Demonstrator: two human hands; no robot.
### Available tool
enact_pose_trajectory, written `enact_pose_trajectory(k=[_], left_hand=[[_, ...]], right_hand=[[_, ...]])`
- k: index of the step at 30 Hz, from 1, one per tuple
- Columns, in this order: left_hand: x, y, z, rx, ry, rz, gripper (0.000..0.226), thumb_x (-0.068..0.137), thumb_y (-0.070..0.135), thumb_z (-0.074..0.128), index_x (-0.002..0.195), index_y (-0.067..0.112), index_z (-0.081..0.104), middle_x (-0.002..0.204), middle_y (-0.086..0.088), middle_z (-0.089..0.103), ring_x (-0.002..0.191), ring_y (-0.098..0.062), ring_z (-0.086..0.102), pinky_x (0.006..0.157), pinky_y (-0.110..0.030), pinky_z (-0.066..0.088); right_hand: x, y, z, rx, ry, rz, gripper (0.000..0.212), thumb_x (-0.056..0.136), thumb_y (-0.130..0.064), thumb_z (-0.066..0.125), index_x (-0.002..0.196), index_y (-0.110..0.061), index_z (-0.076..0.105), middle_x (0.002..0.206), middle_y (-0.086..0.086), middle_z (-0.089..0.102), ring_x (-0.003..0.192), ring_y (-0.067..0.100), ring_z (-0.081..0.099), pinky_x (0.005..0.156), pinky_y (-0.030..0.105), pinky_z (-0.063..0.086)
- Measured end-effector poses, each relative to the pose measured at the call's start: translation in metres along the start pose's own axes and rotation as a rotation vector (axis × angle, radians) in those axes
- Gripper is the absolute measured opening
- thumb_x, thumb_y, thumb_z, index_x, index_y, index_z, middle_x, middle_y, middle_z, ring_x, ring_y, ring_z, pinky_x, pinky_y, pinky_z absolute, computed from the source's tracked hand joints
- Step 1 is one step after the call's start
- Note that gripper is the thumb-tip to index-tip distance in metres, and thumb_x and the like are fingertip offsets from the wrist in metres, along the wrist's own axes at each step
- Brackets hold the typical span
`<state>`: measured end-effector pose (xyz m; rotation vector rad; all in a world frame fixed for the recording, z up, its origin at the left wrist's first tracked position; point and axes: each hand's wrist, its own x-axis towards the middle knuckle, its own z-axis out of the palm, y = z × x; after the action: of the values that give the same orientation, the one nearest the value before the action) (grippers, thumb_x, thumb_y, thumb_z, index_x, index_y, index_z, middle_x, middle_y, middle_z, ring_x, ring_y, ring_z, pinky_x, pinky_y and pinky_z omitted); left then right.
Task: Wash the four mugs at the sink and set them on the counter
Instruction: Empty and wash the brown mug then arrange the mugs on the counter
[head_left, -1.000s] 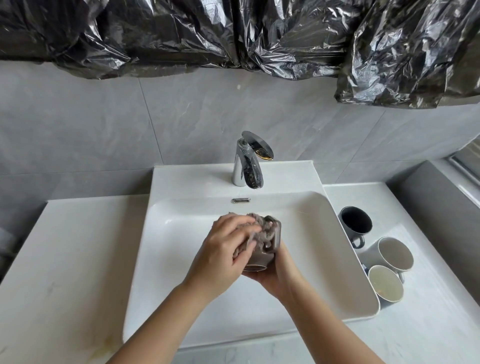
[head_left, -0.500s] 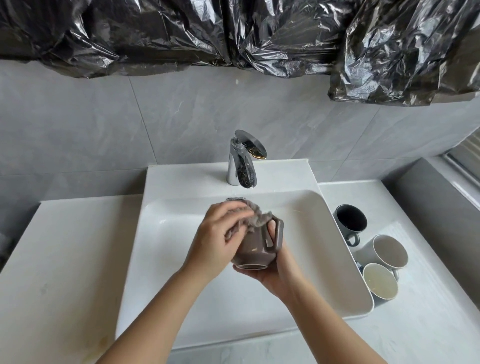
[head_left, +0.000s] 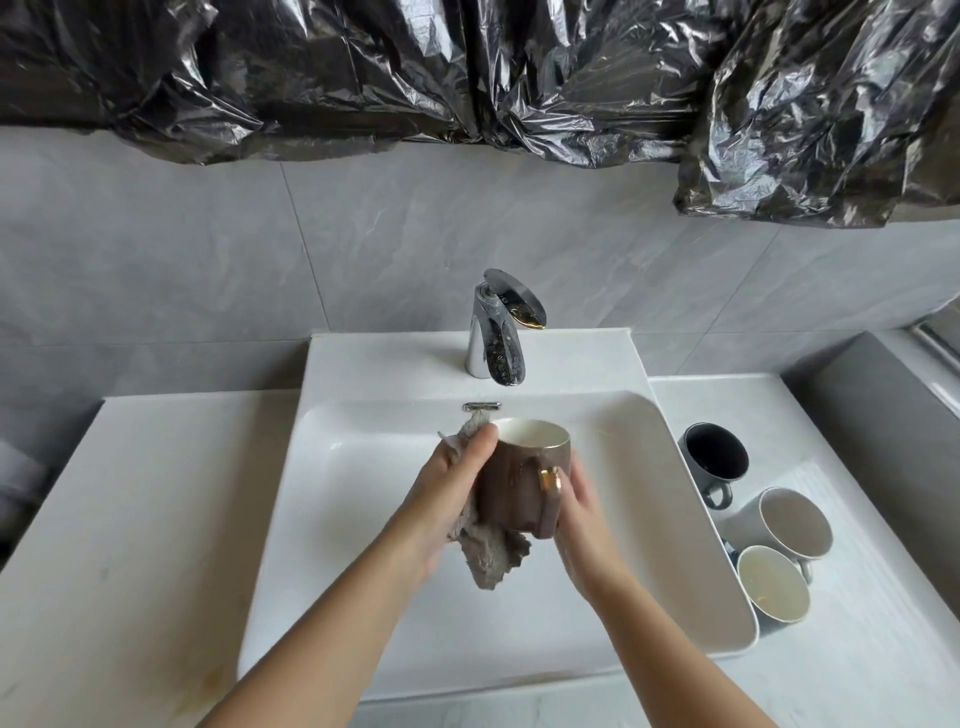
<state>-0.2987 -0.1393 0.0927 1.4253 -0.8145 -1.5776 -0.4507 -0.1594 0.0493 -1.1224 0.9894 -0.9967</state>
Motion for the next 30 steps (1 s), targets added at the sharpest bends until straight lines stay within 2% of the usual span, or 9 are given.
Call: enact_pose_trajectory(k=[2,5,10,14,17,19,22,26,30], left_hand=[[0.006,0.004,0.0,-0.045,0.041,-0.037,0.04,0.082,0.055,0.066,0.111,0.029,0.062,0.106,0.006,0.073,0.097,-0.01,0.07,0.081,-0.035,0.056],[0.014,0.001,-0.004,-0.02,0.151,-0.009,0.047,0.069,0.048,0.072,0.108,0.024,0.061,0.102,0.003,0.073,0.094,-0.012,0.069,0.081,-0.034,0.054],[0.013,-0.013,-0.001,0.196,0.269,0.128,0.045,0.056,0.056,0.059,0.092,0.031,0.057,0.094,0.001,0.069,0.09,-0.018,0.066,0.079,-0.039,0.055],[0.017,-0.027,0.001,0.211,0.307,0.223,0.018,0.074,0.054,0.05,0.079,0.036,0.05,0.082,-0.009,0.063,0.073,-0.032,0.06,0.07,-0.051,0.051],[0.011,-0.032,0.004,0.218,0.32,0.269,0.014,0.087,0.048,0.046,0.083,0.035,0.05,0.085,-0.007,0.065,0.077,-0.029,0.063,0.074,-0.053,0.053],[0.011,-0.03,0.003,0.165,0.311,0.263,0.022,0.095,0.045,0.043,0.09,0.028,0.055,0.085,-0.004,0.066,0.075,-0.024,0.062,0.072,-0.044,0.053],[0.017,-0.022,-0.008,0.087,0.197,0.171,0.061,0.081,0.072,0.031,0.088,0.018,0.058,0.07,-0.012,0.059,0.058,-0.026,0.049,0.059,-0.039,0.041],[0.008,-0.02,-0.007,0.181,0.201,0.247,0.054,0.086,0.063,0.03,0.088,0.015,0.055,0.074,-0.011,0.056,0.065,-0.025,0.052,0.063,-0.037,0.043],[0.015,-0.021,-0.022,0.164,0.211,0.226,0.046,0.1,0.049,0.034,0.086,0.012,0.057,0.069,-0.008,0.054,0.059,-0.02,0.052,0.054,-0.028,0.041]], right_hand=[[-0.002,-0.004,-0.002,-0.104,-0.101,0.023,0.04,0.091,-0.042,0.05,0.131,-0.033,0.05,0.117,-0.005,0.068,0.099,0.008,0.066,0.078,0.027,0.055],[0.0,-0.012,-0.015,-0.136,-0.283,0.254,0.046,0.088,-0.057,0.046,0.132,-0.045,0.045,0.111,0.003,0.068,0.086,0.015,0.066,0.075,0.035,0.053],[0.005,-0.012,-0.006,0.124,-0.156,0.513,0.059,0.099,-0.057,0.033,0.12,-0.012,0.064,0.096,0.019,0.067,0.08,0.031,0.067,0.072,0.047,0.058],[0.005,-0.007,0.016,0.034,0.032,0.279,0.027,0.103,-0.03,0.031,0.121,-0.029,0.051,0.086,0.017,0.068,0.074,0.035,0.067,0.072,0.049,0.058],[0.006,-0.008,0.019,-0.071,0.066,0.14,0.034,0.094,-0.03,0.037,0.126,-0.036,0.047,0.091,0.018,0.064,0.067,0.027,0.061,0.058,0.036,0.056],[0.005,-0.007,0.018,-0.067,0.06,0.108,0.044,0.085,-0.035,0.04,0.129,-0.037,0.047,0.103,0.021,0.062,0.069,0.027,0.062,0.064,0.044,0.06],[0.002,-0.005,0.018,-0.062,-0.007,0.068,0.054,0.08,-0.042,0.045,0.133,-0.035,0.043,0.09,0.022,0.063,0.059,0.044,0.056,0.077,0.057,0.057],[0.003,-0.005,0.015,-0.13,-0.007,0.054,0.048,0.084,-0.032,0.039,0.133,-0.035,0.043,0.114,0.007,0.06,0.072,0.026,0.06,0.074,0.047,0.058],[-0.002,-0.004,0.013,-0.266,-0.121,-0.016,0.051,0.081,-0.034,0.046,0.131,-0.039,0.043,0.118,-0.022,0.058,0.101,0.011,0.061,0.083,0.03,0.056]])
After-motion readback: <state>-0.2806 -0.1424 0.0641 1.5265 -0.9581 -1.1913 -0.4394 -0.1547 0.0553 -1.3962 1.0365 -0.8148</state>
